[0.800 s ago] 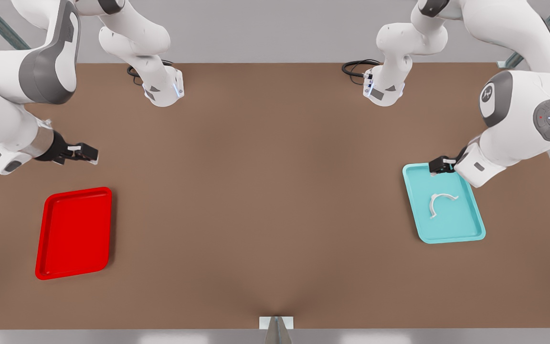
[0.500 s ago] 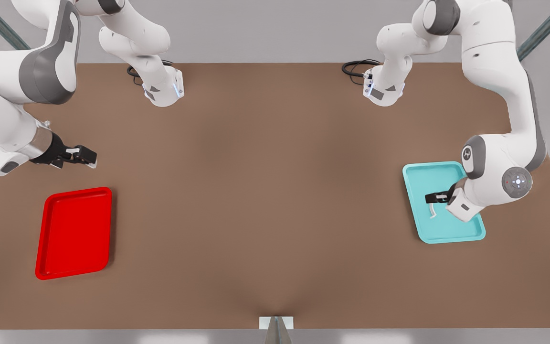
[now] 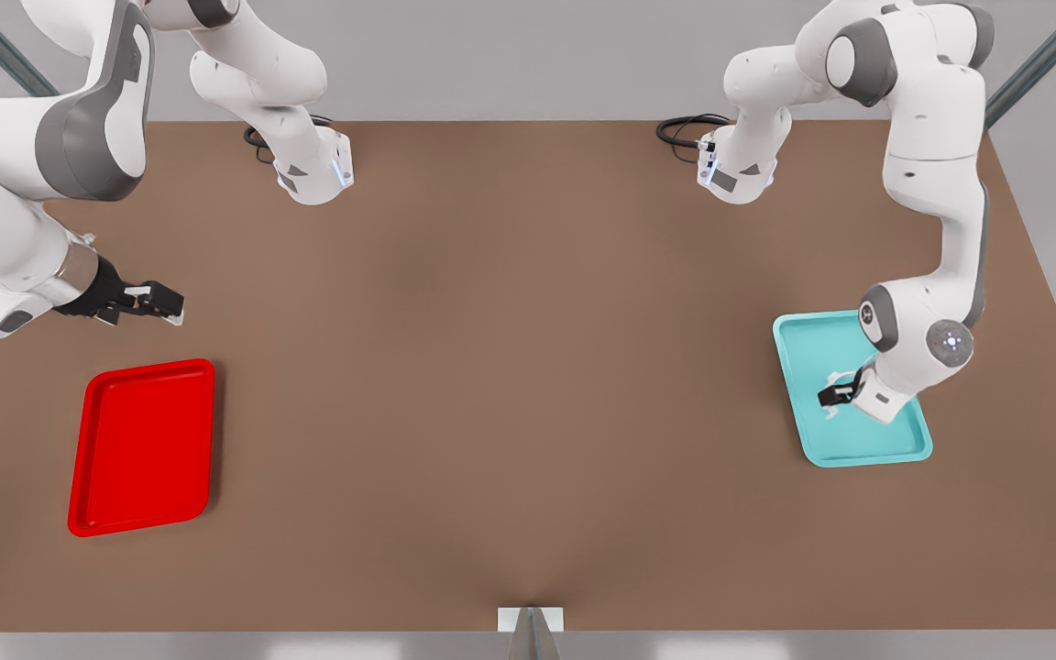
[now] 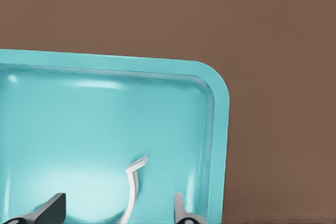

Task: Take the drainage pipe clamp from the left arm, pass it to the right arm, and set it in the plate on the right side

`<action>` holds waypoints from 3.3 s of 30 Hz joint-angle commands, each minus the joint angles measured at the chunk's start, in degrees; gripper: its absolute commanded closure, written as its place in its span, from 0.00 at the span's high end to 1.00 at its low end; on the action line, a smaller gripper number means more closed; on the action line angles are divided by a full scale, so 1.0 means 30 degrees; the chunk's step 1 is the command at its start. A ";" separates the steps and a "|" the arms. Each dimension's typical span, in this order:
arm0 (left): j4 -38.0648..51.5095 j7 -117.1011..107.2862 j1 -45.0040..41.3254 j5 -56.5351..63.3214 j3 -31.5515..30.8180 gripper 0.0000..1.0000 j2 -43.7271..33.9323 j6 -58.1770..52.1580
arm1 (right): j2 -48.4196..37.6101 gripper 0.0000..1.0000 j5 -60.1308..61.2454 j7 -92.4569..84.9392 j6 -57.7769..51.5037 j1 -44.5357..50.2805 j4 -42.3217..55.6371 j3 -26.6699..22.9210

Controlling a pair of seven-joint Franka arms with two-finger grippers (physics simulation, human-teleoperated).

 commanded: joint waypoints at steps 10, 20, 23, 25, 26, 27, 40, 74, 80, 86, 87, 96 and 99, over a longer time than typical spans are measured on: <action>-0.0742 0.3333 -0.0184 -0.0051 0.0161 0.75 0.0300 0.1171 | -0.0017 1.00 0.0009 0.0067 -0.0013 0.0003 -0.0020 -0.0002; -0.0449 0.3332 -0.0271 -0.0491 0.0132 0.64 0.1179 0.1259 | 0.0041 1.00 0.0009 0.0038 -0.0013 0.0003 -0.0079 -0.0031; -0.0332 0.3332 -0.0301 -0.0491 0.0103 0.55 0.1325 0.1259 | 0.0071 1.00 -0.0020 0.0038 -0.0013 0.0003 -0.0079 -0.0031; -0.0127 0.3332 -0.0301 -0.0491 0.0103 0.52 0.1589 0.1318 | 0.0071 1.00 -0.0021 0.0067 -0.0013 0.0003 -0.0079 -0.0031; -0.0127 0.3332 -0.0301 -0.0520 0.0103 0.50 0.1589 0.1318 | 0.0071 1.00 0.0008 0.0067 -0.0013 0.0003 -0.0079 -0.0031; -0.0127 0.3303 -0.0301 -0.0520 0.0103 0.46 0.1589 0.1318 | 0.0071 1.00 -0.0021 0.0038 -0.0013 0.0003 -0.0079 -0.0031; -0.0097 0.3303 -0.0301 -0.0813 0.0103 0.21 0.1707 0.1347 | 0.0071 1.00 0.0009 0.0038 -0.0013 -0.0026 -0.0108 -0.0031; 1.4053 -6.2760 -1.5389 -0.4710 -0.0366 0.21 0.3611 -0.1290 | 0.1389 1.00 0.0741 0.2819 0.2417 0.3342 -0.0020 0.1551; 1.4053 -6.4460 -1.5974 -0.5530 -0.0425 0.21 0.4079 -0.0264 | 0.1888 1.00 0.1649 0.5339 0.3795 0.4896 -0.0049 0.1756; 1.4873 -6.5192 -1.6765 -0.5501 -0.0425 0.21 0.4519 0.0497 | 0.2355 1.00 0.2470 0.9030 0.6576 0.5305 -0.1133 0.3250; 1.4990 -6.5369 -1.6766 -0.5501 -0.0454 0.21 0.4519 0.0497 | 0.2620 1.00 0.2411 0.9793 0.7076 0.5861 -0.1104 0.3250; 1.5137 -6.5457 -1.6736 -0.5794 -0.0893 0.21 0.4665 0.0703 | 0.3821 1.00 0.1562 1.0174 1.0094 0.6712 -0.2422 0.3279; 1.5137 -6.5193 -1.6736 -0.5794 -0.0893 0.21 0.4636 0.0732 | 0.3791 1.00 0.1532 1.0175 1.0123 0.6683 -0.2774 0.3484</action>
